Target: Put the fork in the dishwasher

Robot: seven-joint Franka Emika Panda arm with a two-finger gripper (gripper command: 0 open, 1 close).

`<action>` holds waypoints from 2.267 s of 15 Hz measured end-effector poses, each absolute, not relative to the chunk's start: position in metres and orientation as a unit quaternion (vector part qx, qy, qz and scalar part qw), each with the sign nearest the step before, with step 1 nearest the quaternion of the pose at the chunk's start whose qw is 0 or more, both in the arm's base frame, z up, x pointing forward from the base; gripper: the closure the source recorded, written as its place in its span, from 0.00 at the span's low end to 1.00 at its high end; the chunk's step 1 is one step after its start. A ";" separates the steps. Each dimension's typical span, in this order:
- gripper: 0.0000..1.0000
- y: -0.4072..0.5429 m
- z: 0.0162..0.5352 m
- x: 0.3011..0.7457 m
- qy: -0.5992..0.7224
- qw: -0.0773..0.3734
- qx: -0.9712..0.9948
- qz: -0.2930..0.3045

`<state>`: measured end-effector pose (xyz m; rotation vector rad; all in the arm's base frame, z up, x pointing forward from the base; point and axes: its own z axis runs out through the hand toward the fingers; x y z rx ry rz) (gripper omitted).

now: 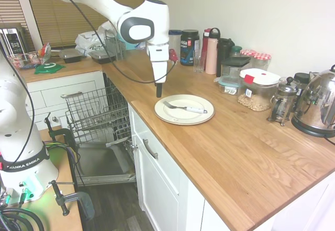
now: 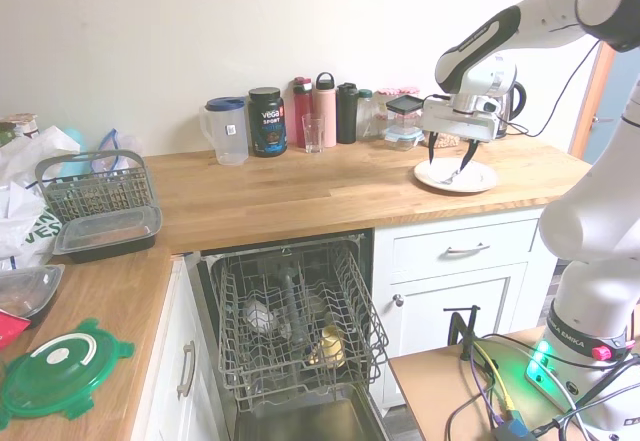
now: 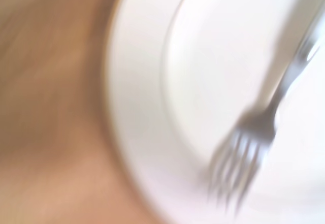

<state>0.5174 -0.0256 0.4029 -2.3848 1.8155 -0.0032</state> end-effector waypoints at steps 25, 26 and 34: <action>1.00 -0.095 0.344 0.604 0.749 0.004 -0.663 0.007; 1.00 -0.095 0.344 0.604 0.749 0.004 -0.663 0.007; 1.00 -0.098 0.346 0.602 0.749 0.001 -0.662 0.001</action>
